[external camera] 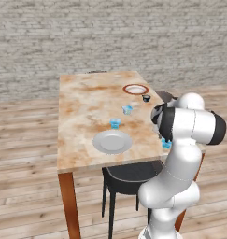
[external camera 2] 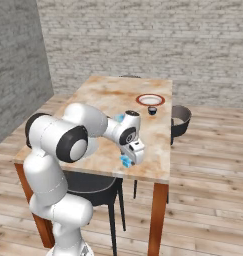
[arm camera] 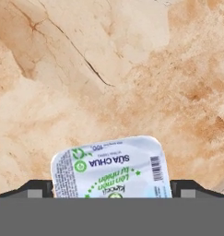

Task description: Place two yogurt containers on each plate.

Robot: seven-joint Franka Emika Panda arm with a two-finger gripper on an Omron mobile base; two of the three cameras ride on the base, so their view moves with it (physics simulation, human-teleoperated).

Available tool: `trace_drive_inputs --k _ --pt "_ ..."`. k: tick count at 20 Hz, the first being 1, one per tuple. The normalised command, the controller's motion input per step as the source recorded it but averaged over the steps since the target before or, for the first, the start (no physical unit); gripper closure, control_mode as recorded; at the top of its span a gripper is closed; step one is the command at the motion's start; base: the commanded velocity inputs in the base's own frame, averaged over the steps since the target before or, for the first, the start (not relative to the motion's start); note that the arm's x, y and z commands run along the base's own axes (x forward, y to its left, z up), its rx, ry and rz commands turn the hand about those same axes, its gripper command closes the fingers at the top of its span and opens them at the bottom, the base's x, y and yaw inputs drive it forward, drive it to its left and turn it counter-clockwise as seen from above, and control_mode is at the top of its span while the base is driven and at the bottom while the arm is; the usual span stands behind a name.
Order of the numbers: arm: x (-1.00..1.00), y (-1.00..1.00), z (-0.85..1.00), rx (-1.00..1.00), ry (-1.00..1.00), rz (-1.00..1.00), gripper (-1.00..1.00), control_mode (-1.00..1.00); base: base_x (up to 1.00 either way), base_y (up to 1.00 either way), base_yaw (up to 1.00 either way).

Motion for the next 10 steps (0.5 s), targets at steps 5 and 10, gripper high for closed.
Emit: trace_drive_inputs --k 5,10 --pt "0.0 -0.02 0.0 0.0 -0.01 0.0 -1.0 -1.0 0.0 0.0 0.0" --pt "0.0 0.0 -0.08 0.0 0.0 0.0 -1.0 -1.0 0.0 0.0 0.0"
